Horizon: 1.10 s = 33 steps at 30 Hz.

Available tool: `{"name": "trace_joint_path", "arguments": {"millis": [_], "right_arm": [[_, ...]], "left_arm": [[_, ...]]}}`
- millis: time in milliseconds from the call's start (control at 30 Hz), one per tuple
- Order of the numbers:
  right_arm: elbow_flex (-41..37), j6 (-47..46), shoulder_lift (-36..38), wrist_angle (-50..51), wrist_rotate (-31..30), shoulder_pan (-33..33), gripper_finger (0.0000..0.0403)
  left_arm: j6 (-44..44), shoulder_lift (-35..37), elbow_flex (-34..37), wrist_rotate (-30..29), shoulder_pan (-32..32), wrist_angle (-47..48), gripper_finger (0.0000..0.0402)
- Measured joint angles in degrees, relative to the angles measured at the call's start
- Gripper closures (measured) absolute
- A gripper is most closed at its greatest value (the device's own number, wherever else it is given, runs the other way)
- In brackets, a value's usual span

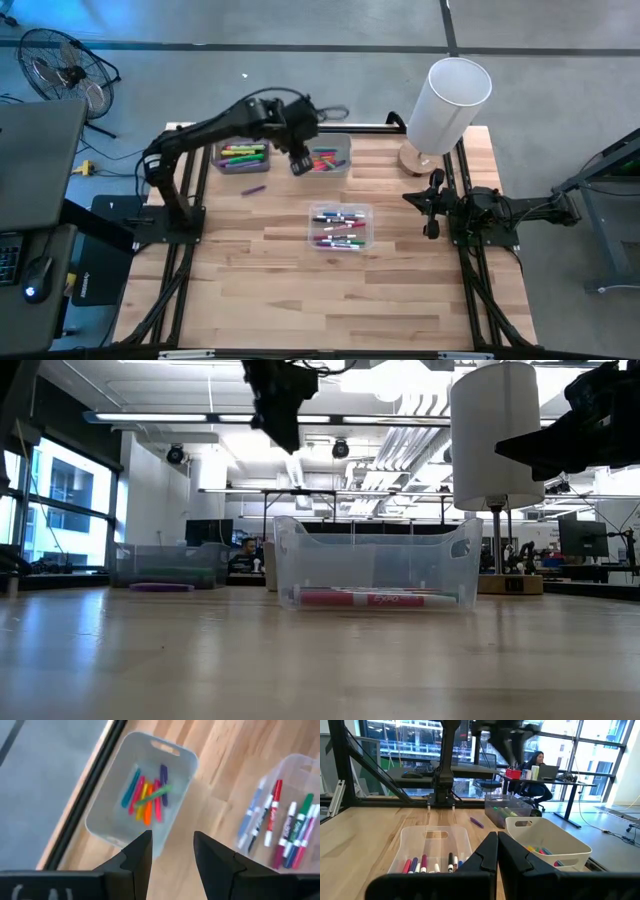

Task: Pick & Place Markers
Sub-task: Put the purple pen into the gray bin

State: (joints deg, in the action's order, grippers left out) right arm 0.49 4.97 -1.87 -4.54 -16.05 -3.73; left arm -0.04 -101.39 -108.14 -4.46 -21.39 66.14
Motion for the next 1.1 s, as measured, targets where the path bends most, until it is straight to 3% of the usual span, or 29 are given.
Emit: {"name": "trace_joint_path", "arguments": {"millis": [233, 367, 633, 900, 1100], "right_arm": [[0.00, 0.00, 0.00, 0.16, -0.05, -0.01, 0.0402], [0.00, 0.00, 0.00, 0.20, -0.07, -0.02, 0.0402], [0.00, 0.00, 0.00, 0.24, -0.06, 0.00, 0.0402], [0.00, 0.00, -0.31, 0.26, -0.09, -0.01, 0.0402], [0.00, 0.00, -0.78, 0.22, -0.13, 0.00, 0.0402]], "left_arm": [[-8.58, 1.39, 0.24, -5.42, 9.18, 8.76, 0.0262], [-10.82, 1.52, 3.87, -6.68, 14.91, 8.20, 0.0262], [-17.72, 7.31, 23.68, -7.73, 22.08, -4.22, 0.0274], [-21.56, 18.64, 41.89, -5.98, 22.94, -10.95, 0.0276], [-21.81, 29.02, 54.95, -9.99, 21.92, -15.96, 0.0276]]}}
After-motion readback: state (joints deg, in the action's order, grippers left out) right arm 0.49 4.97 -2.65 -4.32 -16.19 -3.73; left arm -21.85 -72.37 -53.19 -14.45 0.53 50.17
